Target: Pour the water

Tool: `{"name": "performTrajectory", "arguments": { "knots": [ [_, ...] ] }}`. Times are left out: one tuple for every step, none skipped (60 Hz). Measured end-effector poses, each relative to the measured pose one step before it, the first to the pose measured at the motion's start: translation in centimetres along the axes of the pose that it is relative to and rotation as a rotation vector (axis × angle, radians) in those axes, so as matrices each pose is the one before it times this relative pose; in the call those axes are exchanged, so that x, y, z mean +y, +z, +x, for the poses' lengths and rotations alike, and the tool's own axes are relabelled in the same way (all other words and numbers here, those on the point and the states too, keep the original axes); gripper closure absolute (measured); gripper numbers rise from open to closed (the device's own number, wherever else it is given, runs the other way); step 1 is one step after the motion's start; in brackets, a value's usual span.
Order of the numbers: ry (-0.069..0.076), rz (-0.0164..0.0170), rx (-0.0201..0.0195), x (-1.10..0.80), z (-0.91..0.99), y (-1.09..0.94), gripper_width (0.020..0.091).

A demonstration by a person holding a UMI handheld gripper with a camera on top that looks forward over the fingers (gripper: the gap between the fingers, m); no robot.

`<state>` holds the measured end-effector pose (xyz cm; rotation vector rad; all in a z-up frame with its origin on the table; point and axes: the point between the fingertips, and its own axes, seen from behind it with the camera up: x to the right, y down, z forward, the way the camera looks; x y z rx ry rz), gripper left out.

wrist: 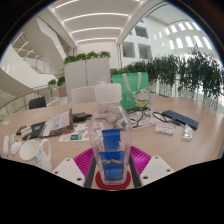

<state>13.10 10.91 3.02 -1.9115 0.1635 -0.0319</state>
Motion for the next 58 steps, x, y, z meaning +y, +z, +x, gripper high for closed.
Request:
{"name": "performTrajectory", "arguments": {
  "knots": [
    [0.006,-0.01427,0.00333,0.235,0.084,-0.173,0.0509],
    [0.0053,-0.01381,0.00324,0.245,0.049,-0.243,0.0458],
    [0.0066,-0.01321,0.00061,-0.567,-1.477,-0.536,0.0398],
    [0.0058,-0.01152,-0.00308,0.17,-0.112,-0.271,0.0332],
    [0.0045,-0.00972,-0.0052,0.159,-0.15,-0.36,0.0272],
    [0.0038,-0.00659,-0.00489,0.087,-0.107,-0.406,0.0248],
    [0.0044,-0.00509,-0.00281,0.073,-0.077,-0.495,0.0262],
    [0.003,-0.00397,-0.00231,0.061,-0.094,-0.533,0.0276],
    [0.002,-0.00471,-0.00139,0.09,-0.108,-0.566,0.0279],
    [0.001,-0.00425,0.00157,-0.032,-0.018,0.253,0.0277],
    [0.0022,-0.00727,0.00401,0.252,-1.659,-1.91,0.0277],
    [-0.0002,-0.00622,0.00207,0.246,-0.062,-0.534,0.0277],
    [0.0001,-0.00577,0.00244,0.161,-0.073,-0.522,0.0276],
    [0.0005,-0.00449,0.00367,0.094,-0.075,-0.577,0.0275],
    [0.0005,-0.00338,0.00383,0.089,-0.041,-0.612,0.0275],
    [0.0022,-0.00353,0.00086,-0.464,-0.12,-0.802,0.0276],
    [0.0018,-0.00284,0.00448,0.566,-0.439,-1.115,0.0275],
    [0.0033,-0.00217,0.00362,0.117,-0.147,-0.725,0.0273],
    [0.0038,-0.00377,0.00235,0.121,-0.166,-0.743,0.0274],
    [0.0027,-0.00426,-0.00004,0.125,-0.283,-0.727,0.0274],
    [0.0017,-0.00371,-0.0025,0.1,-0.327,-0.734,0.0274],
    [0.001,-0.0031,-0.0027,0.094,-0.354,-0.815,0.0274],
    [-0.001,-0.00378,-0.0012,-0.751,-0.298,-0.872,0.0276],
    [-0.0011,-0.00239,0.00011,0.69,-0.781,-1.434,0.0275],
    [-0.0033,-0.00061,-0.00104,0.206,-0.417,-0.841,0.0273],
    [-0.0039,0.00024,-0.00084,0.059,-0.451,-0.858,0.0274],
    [-0.0039,0.00145,0.00076,0.029,-0.404,-0.881,0.0273],
    [-0.004,0.0021,0.00208,0.009,-0.376,-0.841,0.0274],
    [-0.0034,-0.00004,0.00142,-0.693,-0.3,-0.819,0.0275],
    [-0.0045,0.00136,0.00399,0.139,-0.467,-1.367,0.0275],
    [-0.0031,0.00179,0.00385,0.05,-0.347,-0.892,0.0276],
    [-0.0033,0.00288,0.00414,-0.017,-0.316,-0.858,0.0276],
    [-0.0029,0.00278,0.0036,0.045,-0.341,-0.849,0.0276],
    [-0.0029,0.00218,0.00373,0.018,-0.325,-0.878,0.0275],
    [-0.001,-0.00112,0.00294,-0.435,-0.347,-0.803,0.0276],
    [-0.0002,0.00019,0.00447,0.17,-0.271,-1.097,0.0277],
    [0.0016,-0.0012,0.00621,0.1,-0.348,-0.862,0.0276],
    [0.0021,-0.00233,0.00653,0.117,-0.344,-0.852,0.0275],
    [0.0024,-0.00228,0.00525,0.111,-0.351,-0.847,0.0274],
    [0.0027,-0.0006,0.00306,0.052,-0.381,-0.831,0.0275],
    [0.0023,0.00149,0.00159,0.008,-0.384,-0.829,0.0274],
    [0.0017,0.00145,-0.00106,-0.306,-0.224,-0.632,0.0276],
    [0.0014,0.0049,-0.00023,-0.058,-0.443,-0.827,0.0275],
    [0.0002,0.00568,-0.00091,-0.14,-0.362,-0.837,0.0274],
    [0.0002,0.0057,-0.00054,-0.111,-0.463,-0.776,0.0273],
    [0.0001,0.00497,-0.00034,-0.117,-0.443,-0.738,0.0274],
    [0.0003,0.00326,0.00098,-0.078,-0.385,-0.724,0.0276],
    [0.0011,0.00194,0.00271,-0.042,-0.336,-0.71,0.0276],
    [0.0023,0.00108,0.00324,-0.063,-0.047,-0.199,0.028],
    [0.0039,0.00038,0.00538,-0.015,-0.264,-0.636,0.0279],
    [0.0044,-0.00119,0.00592,-0.032,-0.209,-0.673,0.0279],
    [0.0056,-0.00021,0.00376,0.004,-0.266,-0.662,0.0281],
    [0.0065,-0.00004,0.00241,-0.006,-0.294,-0.619,0.028],
    [0.0066,-0.00038,0.00131,0.006,-0.294,-0.592,0.0279],
    [0.0064,-0.00069,-0.00066,0.036,-0.336,-0.579,0.0279],
    [0.0054,-0.00073,-0.0023,0.03,-0.312,-0.52,0.0274],
    [0.0046,-0.00008,-0.00313,0.0,-0.265,-0.546,0.0275],
    [0.0043,-0.00016,-0.0057,-0.064,-0.08,-0.105,0.0275]
  ]
}}
